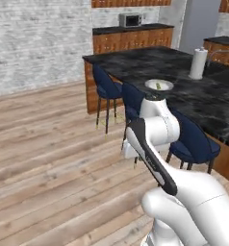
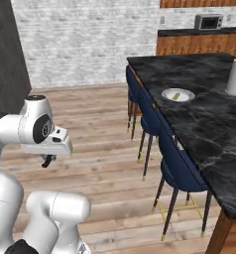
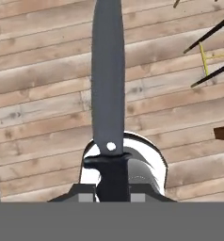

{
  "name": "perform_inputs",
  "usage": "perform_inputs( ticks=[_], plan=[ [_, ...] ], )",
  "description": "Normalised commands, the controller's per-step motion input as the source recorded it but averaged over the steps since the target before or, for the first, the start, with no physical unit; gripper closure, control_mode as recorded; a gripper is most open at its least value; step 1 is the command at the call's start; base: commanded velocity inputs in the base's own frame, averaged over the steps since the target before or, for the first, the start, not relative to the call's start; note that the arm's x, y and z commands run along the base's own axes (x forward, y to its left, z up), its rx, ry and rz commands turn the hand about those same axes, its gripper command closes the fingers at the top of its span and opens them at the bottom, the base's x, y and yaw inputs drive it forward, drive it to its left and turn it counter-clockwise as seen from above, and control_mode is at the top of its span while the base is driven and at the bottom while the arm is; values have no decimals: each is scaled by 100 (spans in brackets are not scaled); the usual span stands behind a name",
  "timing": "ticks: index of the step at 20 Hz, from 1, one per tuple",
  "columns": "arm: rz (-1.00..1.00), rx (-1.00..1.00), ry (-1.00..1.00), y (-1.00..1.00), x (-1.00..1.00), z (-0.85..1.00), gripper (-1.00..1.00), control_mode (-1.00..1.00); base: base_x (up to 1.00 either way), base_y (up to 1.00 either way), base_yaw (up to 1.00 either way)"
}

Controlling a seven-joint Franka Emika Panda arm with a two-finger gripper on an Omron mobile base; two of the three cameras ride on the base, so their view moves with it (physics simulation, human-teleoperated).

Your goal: Retrieve the butter from the fridge and place it on a plate on the dining table. Then retrieve the butter knife by the fridge and place it near the plate.

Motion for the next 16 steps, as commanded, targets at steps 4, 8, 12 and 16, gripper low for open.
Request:
perform_inputs(
  ticks=[4,8,12,16],
  plan=[
    [0,0,0,0,0,0,100,100,98,59,-77],
    [0,0,0,0,0,0,100,100,84,55,-83],
    [0,0,0,0,0,0,100,100,77,54,-84],
    [0,0,0,0,0,0,100,100,74,63,-81]
  ],
)
